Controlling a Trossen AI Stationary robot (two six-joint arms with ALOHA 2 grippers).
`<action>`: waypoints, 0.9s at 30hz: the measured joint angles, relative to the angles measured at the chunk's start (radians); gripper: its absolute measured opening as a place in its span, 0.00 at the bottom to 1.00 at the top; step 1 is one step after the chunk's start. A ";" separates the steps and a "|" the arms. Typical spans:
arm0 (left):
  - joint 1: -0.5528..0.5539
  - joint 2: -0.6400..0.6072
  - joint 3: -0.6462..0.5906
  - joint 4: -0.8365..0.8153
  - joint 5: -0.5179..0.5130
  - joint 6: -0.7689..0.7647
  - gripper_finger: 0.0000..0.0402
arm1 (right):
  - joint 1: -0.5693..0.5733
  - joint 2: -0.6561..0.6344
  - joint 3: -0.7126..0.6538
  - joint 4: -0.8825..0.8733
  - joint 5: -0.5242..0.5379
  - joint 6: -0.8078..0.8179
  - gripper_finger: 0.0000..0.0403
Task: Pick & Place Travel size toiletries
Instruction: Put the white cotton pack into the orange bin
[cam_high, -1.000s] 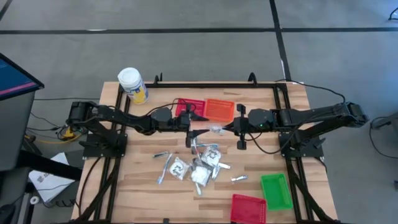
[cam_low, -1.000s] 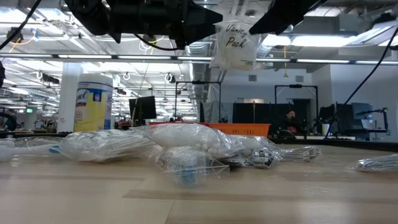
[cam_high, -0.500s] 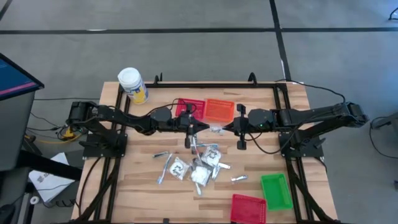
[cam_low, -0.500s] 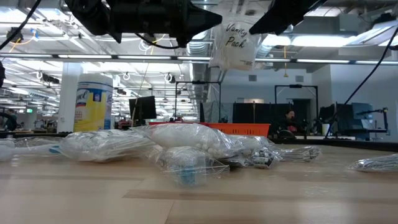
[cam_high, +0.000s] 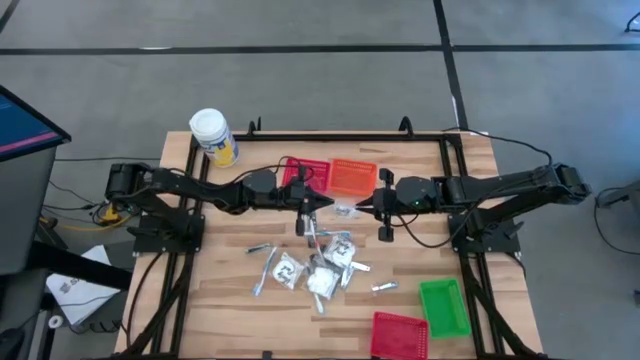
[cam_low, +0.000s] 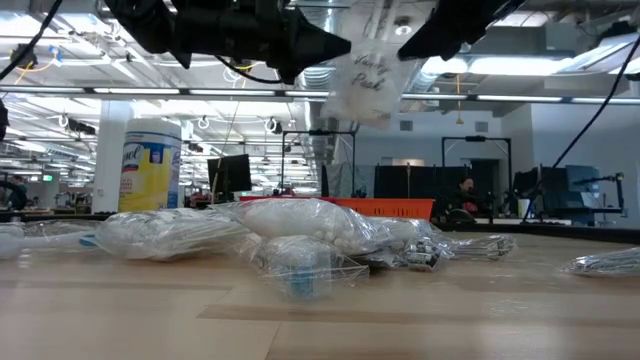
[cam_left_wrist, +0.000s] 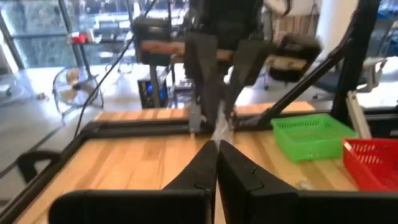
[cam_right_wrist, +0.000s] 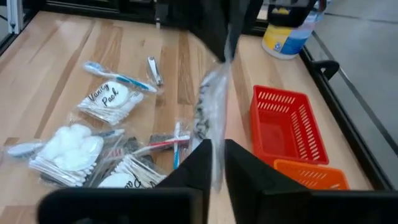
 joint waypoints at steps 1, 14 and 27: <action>0.003 -0.008 0.000 -0.011 -0.001 0.000 0.00 | 0.000 0.000 0.000 -0.001 0.000 0.006 0.14; -0.011 -0.044 0.000 -0.067 0.011 0.026 0.00 | -0.002 0.022 0.000 0.097 0.001 0.012 0.66; -0.011 -0.043 0.000 -0.072 0.006 0.027 0.00 | -0.050 0.166 0.096 0.059 0.001 0.061 0.71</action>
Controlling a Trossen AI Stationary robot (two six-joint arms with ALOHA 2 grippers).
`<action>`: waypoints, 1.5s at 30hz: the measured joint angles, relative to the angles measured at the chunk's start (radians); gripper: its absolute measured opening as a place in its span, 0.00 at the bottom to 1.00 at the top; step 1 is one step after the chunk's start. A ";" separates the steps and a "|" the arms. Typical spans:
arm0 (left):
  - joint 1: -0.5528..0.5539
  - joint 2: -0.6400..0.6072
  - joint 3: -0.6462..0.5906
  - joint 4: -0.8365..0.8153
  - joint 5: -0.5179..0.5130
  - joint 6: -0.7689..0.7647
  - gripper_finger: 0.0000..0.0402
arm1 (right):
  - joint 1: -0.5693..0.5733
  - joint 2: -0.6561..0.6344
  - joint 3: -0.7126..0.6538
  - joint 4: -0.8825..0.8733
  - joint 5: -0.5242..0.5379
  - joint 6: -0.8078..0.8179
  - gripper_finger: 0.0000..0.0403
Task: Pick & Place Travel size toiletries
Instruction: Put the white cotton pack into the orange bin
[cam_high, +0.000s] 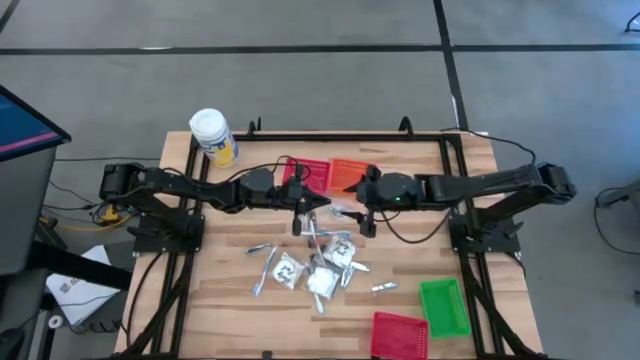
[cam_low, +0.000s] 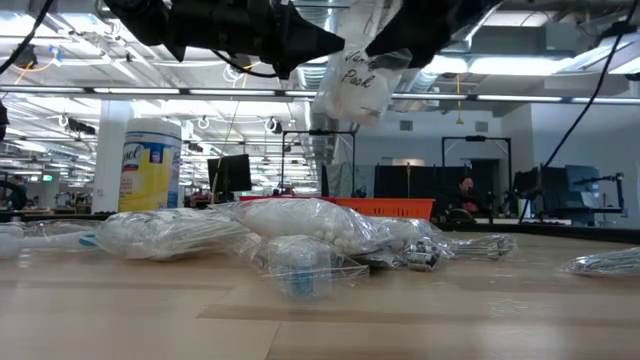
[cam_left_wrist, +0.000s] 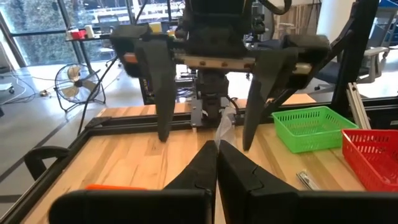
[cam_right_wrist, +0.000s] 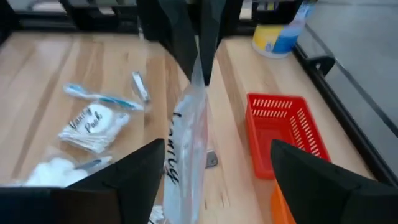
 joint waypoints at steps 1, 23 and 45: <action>0.000 0.000 0.000 -0.002 0.000 0.000 0.00 | -0.003 0.013 0.008 -0.021 0.000 0.000 0.70; 0.000 0.000 0.000 -0.054 -0.079 0.026 0.00 | -0.011 0.021 0.042 -0.104 -0.001 0.005 0.27; -0.005 0.000 0.000 -0.050 -0.241 0.015 0.08 | -0.079 0.021 0.042 -0.171 0.160 0.061 0.01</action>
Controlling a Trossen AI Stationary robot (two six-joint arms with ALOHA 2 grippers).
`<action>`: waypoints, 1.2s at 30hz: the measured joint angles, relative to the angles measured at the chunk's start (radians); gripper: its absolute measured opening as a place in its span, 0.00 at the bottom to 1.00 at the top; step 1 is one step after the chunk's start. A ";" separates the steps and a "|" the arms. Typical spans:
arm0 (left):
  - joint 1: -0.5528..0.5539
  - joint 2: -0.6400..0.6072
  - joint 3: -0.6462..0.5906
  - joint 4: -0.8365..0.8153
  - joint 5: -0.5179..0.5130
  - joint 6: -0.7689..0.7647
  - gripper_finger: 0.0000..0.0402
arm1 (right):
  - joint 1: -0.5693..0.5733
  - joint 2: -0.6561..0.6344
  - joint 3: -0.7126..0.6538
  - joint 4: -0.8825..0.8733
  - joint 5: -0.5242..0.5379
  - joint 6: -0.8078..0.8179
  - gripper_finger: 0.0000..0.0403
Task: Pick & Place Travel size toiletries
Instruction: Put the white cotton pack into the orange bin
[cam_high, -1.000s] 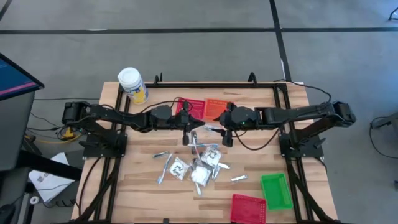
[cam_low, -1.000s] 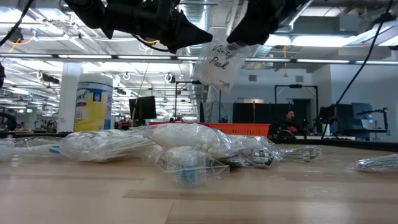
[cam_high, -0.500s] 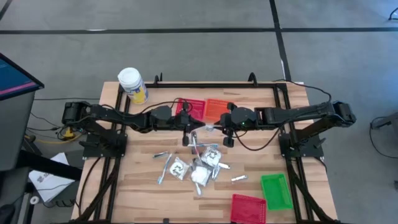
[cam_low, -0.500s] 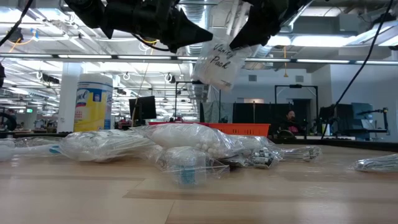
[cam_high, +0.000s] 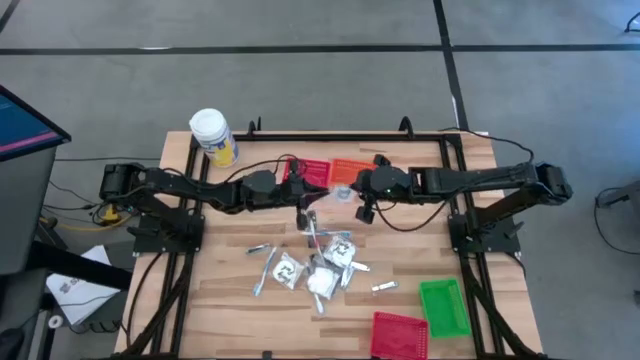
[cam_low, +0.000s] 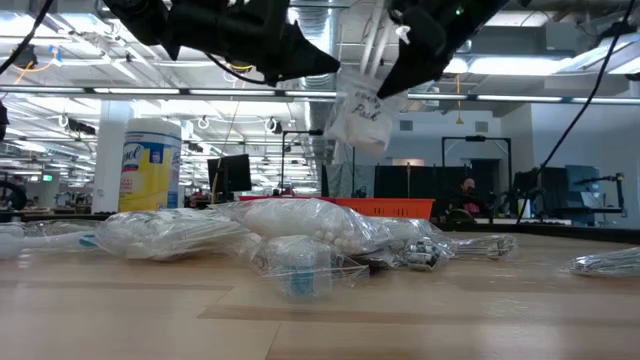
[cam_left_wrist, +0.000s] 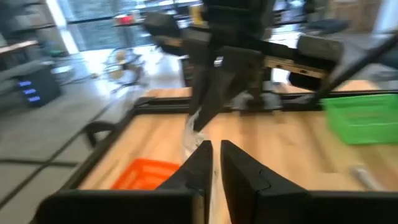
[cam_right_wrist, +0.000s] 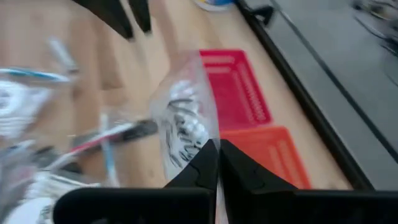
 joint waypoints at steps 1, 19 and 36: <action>0.000 0.000 0.000 -0.003 -0.027 0.000 0.10 | -0.007 0.000 0.000 -0.008 0.016 0.013 0.00; 0.000 0.000 0.000 -0.007 -0.081 -0.018 0.32 | -0.222 0.000 -0.096 -0.027 0.078 0.066 0.00; -0.009 0.000 0.000 -0.006 -0.078 -0.015 0.31 | -0.252 0.162 -0.076 -0.066 -0.010 -0.098 0.00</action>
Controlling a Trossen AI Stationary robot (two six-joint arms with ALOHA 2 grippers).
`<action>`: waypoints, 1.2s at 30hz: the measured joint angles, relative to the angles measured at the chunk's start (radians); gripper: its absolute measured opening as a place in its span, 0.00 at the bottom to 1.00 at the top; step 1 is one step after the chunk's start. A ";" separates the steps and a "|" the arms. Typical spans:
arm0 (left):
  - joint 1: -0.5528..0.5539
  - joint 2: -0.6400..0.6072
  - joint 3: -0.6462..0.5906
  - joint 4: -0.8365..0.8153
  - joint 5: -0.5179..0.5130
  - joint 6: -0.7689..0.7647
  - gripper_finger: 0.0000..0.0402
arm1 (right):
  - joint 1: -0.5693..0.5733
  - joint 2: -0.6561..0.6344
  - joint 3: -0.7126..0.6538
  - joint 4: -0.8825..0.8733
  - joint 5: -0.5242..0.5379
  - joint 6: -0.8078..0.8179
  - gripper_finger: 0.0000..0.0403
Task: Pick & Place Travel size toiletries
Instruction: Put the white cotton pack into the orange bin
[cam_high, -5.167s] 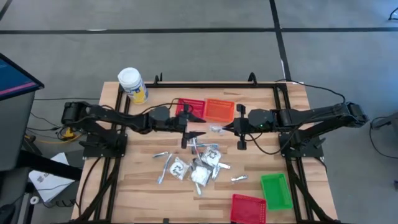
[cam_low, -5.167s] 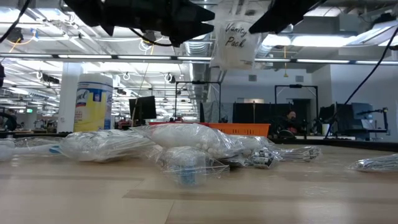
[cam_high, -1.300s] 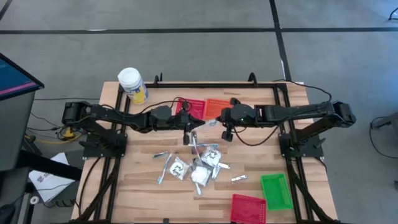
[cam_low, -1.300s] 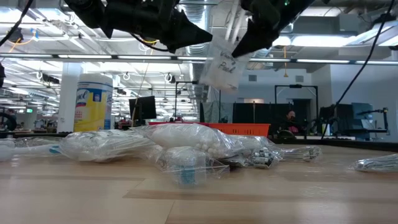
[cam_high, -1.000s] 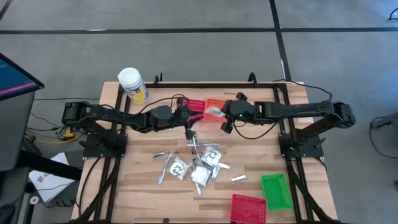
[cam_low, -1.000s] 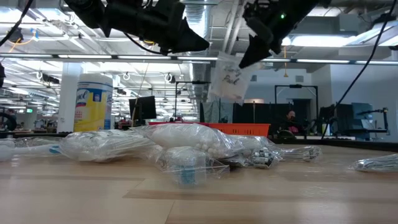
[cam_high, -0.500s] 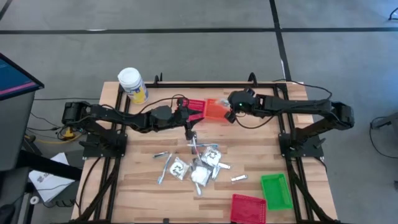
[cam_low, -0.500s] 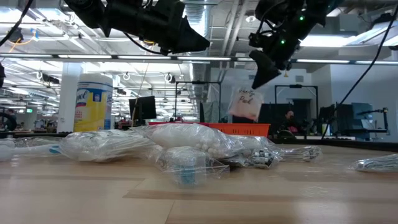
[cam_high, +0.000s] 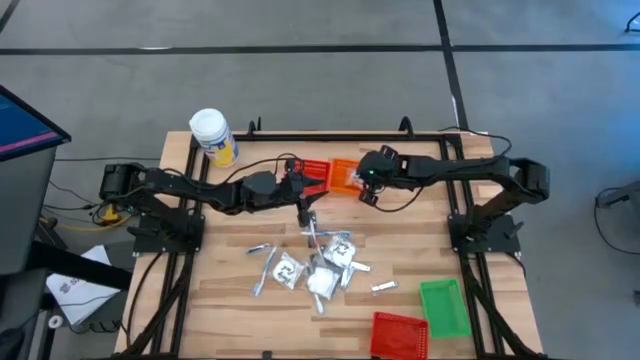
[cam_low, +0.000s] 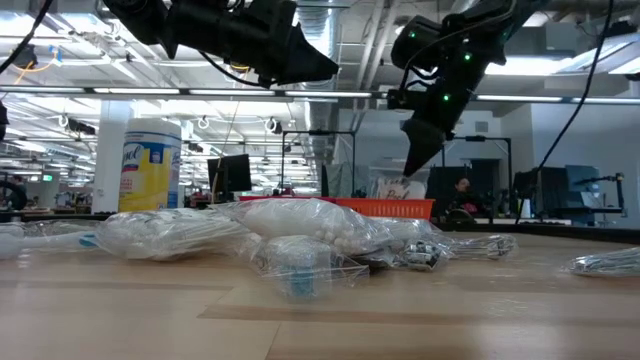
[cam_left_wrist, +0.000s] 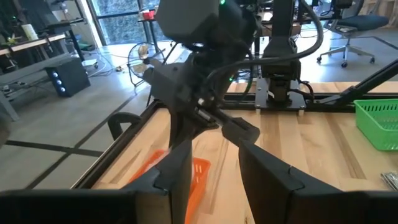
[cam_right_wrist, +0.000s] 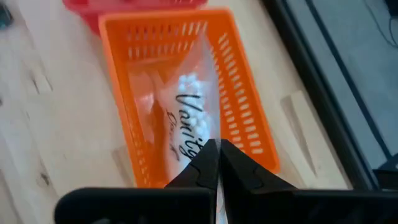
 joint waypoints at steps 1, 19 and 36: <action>0.000 0.000 0.000 0.000 0.000 0.000 0.31 | 0.000 -0.002 0.000 -0.005 0.000 0.000 0.00; 0.000 0.000 0.000 0.000 -0.003 0.016 0.32 | 0.066 -0.031 0.000 -0.057 -0.071 -0.026 0.01; -0.006 0.000 0.000 0.000 -0.002 0.015 0.31 | 0.116 -0.031 0.000 -0.064 -0.074 -0.022 0.15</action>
